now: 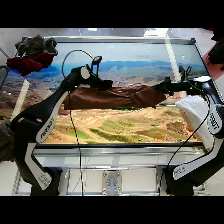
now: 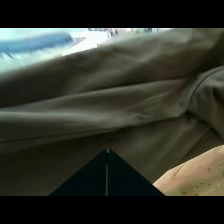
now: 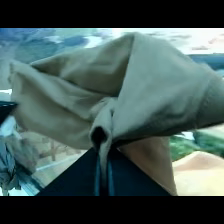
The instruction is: Fold the shirts.
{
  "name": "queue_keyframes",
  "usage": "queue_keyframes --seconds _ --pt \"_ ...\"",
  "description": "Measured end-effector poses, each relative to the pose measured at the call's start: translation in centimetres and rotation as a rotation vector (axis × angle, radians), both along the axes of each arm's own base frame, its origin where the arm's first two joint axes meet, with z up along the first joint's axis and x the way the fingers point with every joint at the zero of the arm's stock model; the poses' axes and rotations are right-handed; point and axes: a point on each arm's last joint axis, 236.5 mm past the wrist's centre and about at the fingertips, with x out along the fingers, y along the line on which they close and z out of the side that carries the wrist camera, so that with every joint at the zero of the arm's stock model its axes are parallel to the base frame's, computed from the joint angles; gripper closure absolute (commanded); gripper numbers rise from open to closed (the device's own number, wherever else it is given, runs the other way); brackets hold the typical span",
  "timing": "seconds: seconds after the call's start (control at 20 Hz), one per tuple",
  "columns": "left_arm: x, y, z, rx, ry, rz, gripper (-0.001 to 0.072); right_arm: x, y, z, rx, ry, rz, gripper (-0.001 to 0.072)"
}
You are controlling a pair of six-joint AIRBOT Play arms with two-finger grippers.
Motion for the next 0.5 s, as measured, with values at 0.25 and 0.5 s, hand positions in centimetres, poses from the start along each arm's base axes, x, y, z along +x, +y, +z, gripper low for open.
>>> queue_keyframes --seconds 0.25,0.5 --pt "-1.0 -2.1 -4.5 -0.003 0.071 -0.002 0.0698 -0.2 4.9 6.7 -0.112 -0.086 0.13 0.0684" --pt "1.7 -1.7 -2.5 -0.042 0.01 0.037 0.0697 -0.6 11.7 10.4 -0.187 -0.162 0.228 0.0686"
